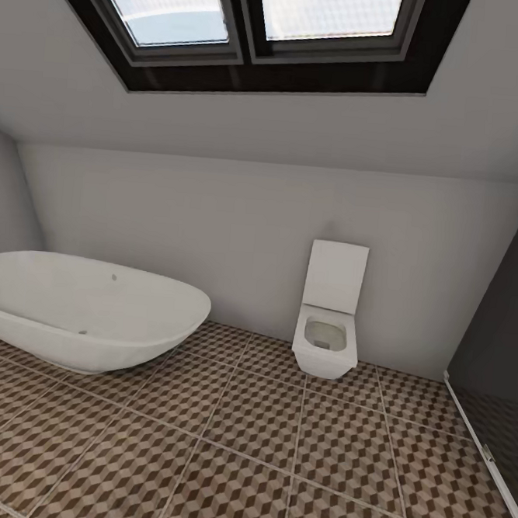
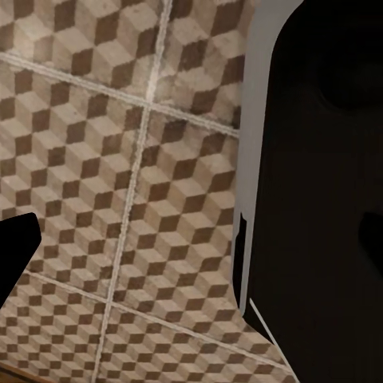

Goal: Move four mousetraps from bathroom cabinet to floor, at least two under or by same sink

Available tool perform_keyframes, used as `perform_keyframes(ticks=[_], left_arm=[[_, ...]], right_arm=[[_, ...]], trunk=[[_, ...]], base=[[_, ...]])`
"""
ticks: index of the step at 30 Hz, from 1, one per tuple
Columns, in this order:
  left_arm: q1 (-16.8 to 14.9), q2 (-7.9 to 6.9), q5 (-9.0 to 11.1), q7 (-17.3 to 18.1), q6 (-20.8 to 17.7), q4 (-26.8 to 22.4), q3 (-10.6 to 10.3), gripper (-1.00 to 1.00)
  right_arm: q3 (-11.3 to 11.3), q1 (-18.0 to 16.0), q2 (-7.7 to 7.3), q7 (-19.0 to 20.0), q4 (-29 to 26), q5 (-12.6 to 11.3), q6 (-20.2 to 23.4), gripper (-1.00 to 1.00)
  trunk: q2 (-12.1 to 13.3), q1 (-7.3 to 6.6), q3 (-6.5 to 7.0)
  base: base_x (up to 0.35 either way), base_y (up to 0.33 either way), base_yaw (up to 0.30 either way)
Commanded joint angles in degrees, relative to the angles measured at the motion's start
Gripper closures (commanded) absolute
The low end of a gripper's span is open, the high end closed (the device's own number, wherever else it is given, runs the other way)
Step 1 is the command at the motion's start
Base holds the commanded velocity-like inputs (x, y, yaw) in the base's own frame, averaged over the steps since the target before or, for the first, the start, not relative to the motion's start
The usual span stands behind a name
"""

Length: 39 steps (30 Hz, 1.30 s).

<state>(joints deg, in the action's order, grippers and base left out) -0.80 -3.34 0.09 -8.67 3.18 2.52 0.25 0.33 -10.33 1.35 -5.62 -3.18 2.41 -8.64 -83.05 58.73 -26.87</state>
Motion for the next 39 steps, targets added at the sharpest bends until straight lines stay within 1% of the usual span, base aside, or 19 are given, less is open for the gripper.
perform_keyframes(ticks=[1,39], left_arm=[[-0.08,0.00,0.00,-0.12,0.33,0.20,0.02,-1.00],[-0.08,0.00,0.00,-0.12,0.33,0.20,0.02,-1.00]], right_arm=[[0.03,-0.04,0.02,-0.27,0.07,0.25,-0.15,-1.00],[0.03,-0.04,-0.02,-0.27,0.10,0.29,-0.15,-1.00]], trunk=[[-0.03,0.00,-0.06],[-0.03,0.00,-0.06]], base=[[0.000,0.000,0.000],[0.000,0.000,0.000]])
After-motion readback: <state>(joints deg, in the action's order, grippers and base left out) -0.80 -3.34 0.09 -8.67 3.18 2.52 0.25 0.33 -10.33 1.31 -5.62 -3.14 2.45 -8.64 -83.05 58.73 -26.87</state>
